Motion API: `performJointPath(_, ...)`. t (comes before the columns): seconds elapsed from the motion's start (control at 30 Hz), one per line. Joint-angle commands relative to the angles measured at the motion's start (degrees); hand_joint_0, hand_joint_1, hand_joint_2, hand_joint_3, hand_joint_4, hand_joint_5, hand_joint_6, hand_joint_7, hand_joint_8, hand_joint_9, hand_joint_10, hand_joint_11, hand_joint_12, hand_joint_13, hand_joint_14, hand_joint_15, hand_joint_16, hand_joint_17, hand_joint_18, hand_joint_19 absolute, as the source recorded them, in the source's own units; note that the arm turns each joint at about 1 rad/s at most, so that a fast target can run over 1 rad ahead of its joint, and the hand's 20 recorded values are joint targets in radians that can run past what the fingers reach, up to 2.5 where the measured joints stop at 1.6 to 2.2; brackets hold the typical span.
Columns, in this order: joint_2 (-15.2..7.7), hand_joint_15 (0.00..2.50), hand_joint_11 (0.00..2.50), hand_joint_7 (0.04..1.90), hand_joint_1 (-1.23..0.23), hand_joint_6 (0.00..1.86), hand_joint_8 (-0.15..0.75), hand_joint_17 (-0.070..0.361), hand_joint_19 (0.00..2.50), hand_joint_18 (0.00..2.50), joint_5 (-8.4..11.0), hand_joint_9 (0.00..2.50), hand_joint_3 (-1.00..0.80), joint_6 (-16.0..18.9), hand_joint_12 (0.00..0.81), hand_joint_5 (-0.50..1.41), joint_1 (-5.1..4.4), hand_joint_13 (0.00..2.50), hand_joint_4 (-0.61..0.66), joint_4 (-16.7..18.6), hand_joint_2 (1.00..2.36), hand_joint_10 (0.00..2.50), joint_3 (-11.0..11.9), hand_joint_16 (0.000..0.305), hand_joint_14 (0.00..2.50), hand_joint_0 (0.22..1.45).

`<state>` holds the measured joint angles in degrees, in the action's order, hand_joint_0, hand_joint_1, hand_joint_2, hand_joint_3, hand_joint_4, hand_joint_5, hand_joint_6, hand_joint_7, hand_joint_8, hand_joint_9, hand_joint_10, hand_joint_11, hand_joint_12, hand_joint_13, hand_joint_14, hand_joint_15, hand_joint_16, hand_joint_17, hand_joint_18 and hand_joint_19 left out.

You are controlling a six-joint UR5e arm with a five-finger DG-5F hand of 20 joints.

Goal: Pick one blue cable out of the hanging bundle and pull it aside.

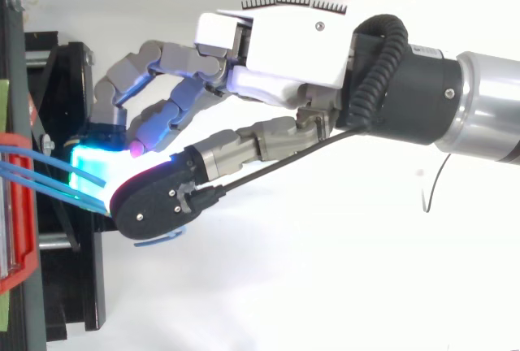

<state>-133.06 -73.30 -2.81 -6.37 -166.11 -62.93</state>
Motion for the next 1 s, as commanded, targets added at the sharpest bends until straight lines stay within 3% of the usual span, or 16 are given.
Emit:
performJointPath(0.0,0.0,0.43,0.71,0.81,-0.59,0.90,0.261,0.091,0.47,0.58,0.00,1.01,-0.47,0.0,0.351,-0.19,0.04,0.71,-0.04,0.0,1.00,0.02,0.0,0.041,0.02,0.54)
performJointPath(0.1,0.0,0.45,0.73,0.82,-0.64,0.90,0.264,0.093,0.50,0.60,0.00,1.02,-0.36,0.0,0.349,-0.19,0.04,0.73,-0.03,0.2,1.01,0.02,0.0,0.041,0.02,0.56)
performJointPath(0.4,0.0,0.49,0.78,0.81,-0.75,0.92,0.268,0.094,0.53,0.68,0.00,1.05,-0.26,0.0,0.349,-0.19,0.04,0.78,-0.02,0.0,1.02,0.02,0.0,0.042,0.02,0.60)
performJointPath(0.73,0.0,0.51,0.80,0.86,-0.78,0.94,0.266,0.094,0.53,0.71,-0.53,1.07,-0.17,0.1,0.348,-0.19,0.04,0.80,-0.11,0.0,1.02,0.02,0.0,0.042,0.02,0.62)
performJointPath(0.83,0.0,0.51,0.80,0.81,-0.78,0.95,0.259,0.094,0.53,0.71,-0.53,1.05,-0.21,0.1,0.348,-0.19,0.04,0.80,-0.08,0.0,1.02,0.02,0.0,0.042,0.02,0.62)
performJointPath(0.97,0.0,0.51,0.80,0.78,-0.74,0.91,0.270,0.103,0.55,0.68,-0.62,1.01,-0.44,0.1,0.364,-0.20,0.04,0.76,0.01,0.0,1.00,0.02,0.0,0.046,0.02,0.55)
